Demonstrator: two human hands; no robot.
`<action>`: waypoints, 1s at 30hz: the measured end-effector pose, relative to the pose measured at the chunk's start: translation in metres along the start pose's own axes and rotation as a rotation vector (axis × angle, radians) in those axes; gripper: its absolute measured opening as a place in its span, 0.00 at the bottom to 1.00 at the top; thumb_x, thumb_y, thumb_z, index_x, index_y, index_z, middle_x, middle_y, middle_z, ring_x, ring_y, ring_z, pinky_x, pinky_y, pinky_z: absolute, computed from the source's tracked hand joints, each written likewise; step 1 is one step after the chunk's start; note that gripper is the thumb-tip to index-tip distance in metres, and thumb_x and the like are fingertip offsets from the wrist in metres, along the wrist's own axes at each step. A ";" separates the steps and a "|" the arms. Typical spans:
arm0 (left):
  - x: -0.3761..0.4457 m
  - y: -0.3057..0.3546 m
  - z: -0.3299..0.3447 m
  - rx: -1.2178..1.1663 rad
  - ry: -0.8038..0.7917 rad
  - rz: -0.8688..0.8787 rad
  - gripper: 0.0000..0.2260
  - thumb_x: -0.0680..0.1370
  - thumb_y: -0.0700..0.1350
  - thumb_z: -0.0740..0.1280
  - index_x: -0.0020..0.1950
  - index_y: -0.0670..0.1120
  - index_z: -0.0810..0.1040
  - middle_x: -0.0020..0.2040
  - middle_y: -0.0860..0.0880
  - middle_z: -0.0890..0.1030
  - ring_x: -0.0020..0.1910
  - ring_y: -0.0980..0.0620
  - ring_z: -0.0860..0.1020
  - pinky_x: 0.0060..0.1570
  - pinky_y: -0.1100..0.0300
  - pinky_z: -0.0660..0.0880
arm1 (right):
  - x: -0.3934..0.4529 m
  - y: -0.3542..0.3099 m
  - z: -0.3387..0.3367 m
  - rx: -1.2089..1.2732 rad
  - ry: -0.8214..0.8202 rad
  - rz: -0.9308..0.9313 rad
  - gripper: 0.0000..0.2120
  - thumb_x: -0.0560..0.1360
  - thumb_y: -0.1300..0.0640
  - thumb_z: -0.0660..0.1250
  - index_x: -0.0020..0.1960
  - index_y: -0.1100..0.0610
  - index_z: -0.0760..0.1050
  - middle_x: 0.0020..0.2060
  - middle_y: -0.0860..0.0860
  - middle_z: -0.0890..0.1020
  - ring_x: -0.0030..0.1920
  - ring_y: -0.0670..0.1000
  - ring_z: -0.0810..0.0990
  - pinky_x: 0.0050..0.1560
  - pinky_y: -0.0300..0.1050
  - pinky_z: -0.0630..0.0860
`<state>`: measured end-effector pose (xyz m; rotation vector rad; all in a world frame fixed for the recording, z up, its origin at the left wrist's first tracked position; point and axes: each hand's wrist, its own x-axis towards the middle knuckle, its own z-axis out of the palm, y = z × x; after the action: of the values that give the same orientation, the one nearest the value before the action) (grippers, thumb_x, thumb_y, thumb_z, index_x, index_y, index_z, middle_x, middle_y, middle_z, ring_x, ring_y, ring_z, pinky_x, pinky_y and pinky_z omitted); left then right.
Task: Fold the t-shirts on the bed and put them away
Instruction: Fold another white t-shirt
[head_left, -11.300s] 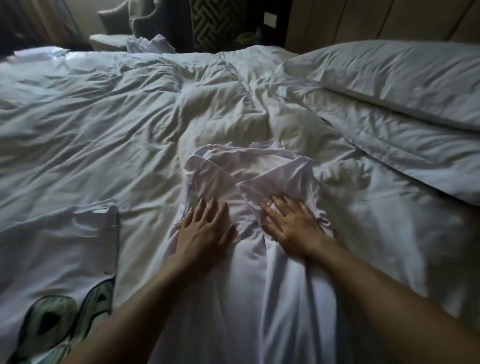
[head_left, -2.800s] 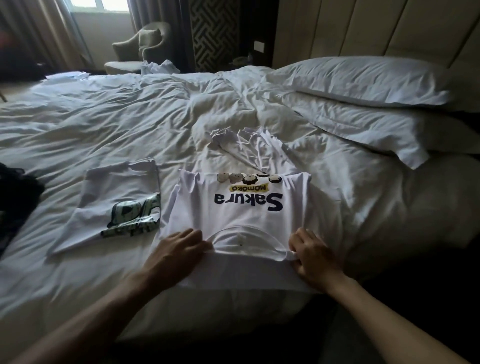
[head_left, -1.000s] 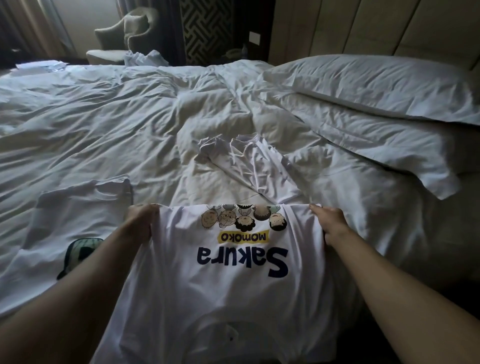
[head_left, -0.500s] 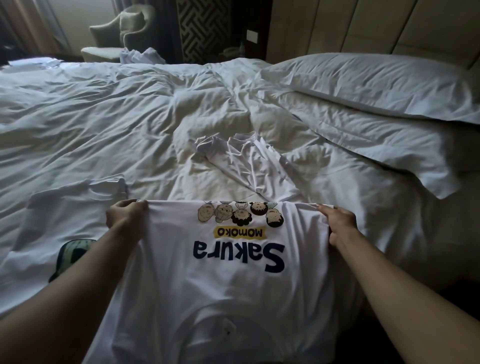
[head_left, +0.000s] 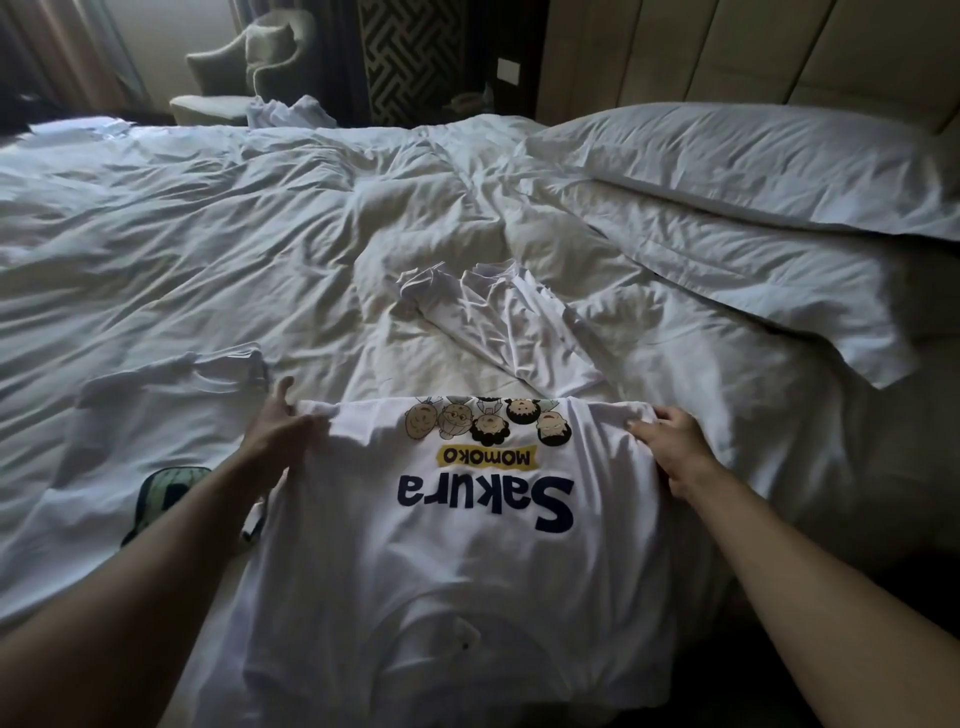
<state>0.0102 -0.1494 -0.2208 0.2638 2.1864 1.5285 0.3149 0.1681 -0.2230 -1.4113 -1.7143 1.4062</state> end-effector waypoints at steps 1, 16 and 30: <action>-0.002 0.000 -0.004 0.046 0.042 -0.006 0.42 0.67 0.46 0.80 0.76 0.50 0.63 0.55 0.36 0.79 0.43 0.46 0.82 0.45 0.57 0.80 | -0.001 0.000 -0.001 -0.051 0.041 -0.027 0.13 0.73 0.62 0.71 0.57 0.62 0.78 0.52 0.59 0.83 0.51 0.59 0.82 0.55 0.54 0.79; -0.052 -0.004 -0.006 0.240 0.101 -0.023 0.24 0.57 0.58 0.72 0.47 0.46 0.76 0.42 0.45 0.81 0.38 0.45 0.80 0.37 0.52 0.80 | -0.072 0.009 0.005 -0.283 0.198 -0.092 0.25 0.75 0.47 0.71 0.64 0.61 0.71 0.59 0.60 0.79 0.59 0.63 0.77 0.55 0.51 0.72; -0.144 -0.031 -0.020 0.175 -0.134 -0.017 0.16 0.65 0.41 0.76 0.49 0.36 0.79 0.34 0.44 0.83 0.30 0.50 0.81 0.28 0.60 0.77 | -0.139 0.060 -0.018 -0.319 0.067 -0.007 0.31 0.73 0.45 0.72 0.66 0.66 0.72 0.61 0.63 0.79 0.62 0.63 0.77 0.58 0.50 0.73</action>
<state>0.1307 -0.2357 -0.2069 0.3912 2.2108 1.2735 0.3998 0.0425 -0.2418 -1.5956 -1.9606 1.1019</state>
